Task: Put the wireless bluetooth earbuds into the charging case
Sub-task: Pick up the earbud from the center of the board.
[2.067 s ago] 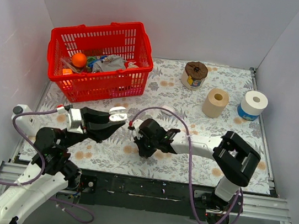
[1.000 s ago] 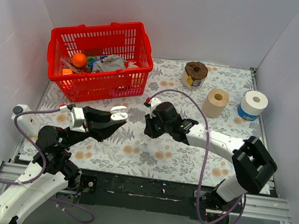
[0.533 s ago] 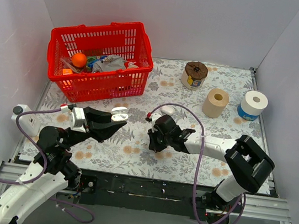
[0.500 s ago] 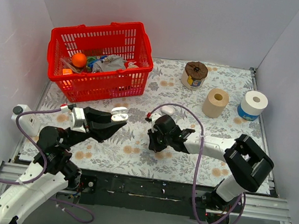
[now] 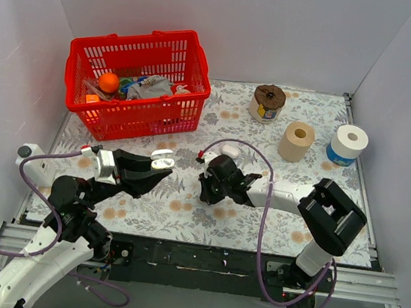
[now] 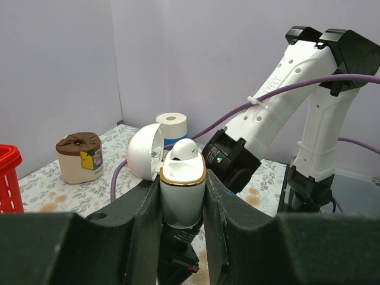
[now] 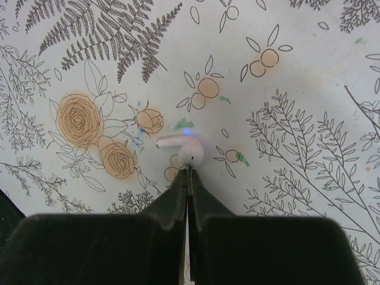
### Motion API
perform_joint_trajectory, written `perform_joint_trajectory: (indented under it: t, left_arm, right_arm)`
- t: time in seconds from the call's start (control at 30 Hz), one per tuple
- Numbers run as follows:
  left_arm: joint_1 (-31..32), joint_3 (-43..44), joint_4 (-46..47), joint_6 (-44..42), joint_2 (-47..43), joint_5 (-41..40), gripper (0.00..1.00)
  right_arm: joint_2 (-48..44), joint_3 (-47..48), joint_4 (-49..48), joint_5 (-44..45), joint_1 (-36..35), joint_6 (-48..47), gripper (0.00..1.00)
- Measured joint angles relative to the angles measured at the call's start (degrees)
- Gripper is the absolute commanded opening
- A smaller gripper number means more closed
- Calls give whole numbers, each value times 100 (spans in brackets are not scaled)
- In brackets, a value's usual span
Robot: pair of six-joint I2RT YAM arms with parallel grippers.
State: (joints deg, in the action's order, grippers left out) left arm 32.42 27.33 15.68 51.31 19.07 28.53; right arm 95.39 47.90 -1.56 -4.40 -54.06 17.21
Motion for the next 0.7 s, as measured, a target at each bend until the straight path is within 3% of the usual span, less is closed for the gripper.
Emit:
perform_joint_trajectory:
  t: [0.43,0.47,0.57,0.63,0.67,0.7]
  left_arm:
    - [0,0,-50,0,0,0,0]
    - [0,0,-50,0,0,0,0]
    - [0,0,-50,0,0,0,0]
    - [0,0,-50,2,0,0,0]
    - [0,0,-50,2,-2,-2,0]
    - [0,0,-50,4,-2,-2,0]
  right_arm:
    - [229,358,170,372,177,-321,1]
    - [238,382,192,398,199,-352,16]
    - [234,420,280,442,229,-352,44]
    - [186,420,339,457,234,-271,51]
    - [144,420,378,455,232,-205,65]
    - [90,420,446,452,227,-127,67]
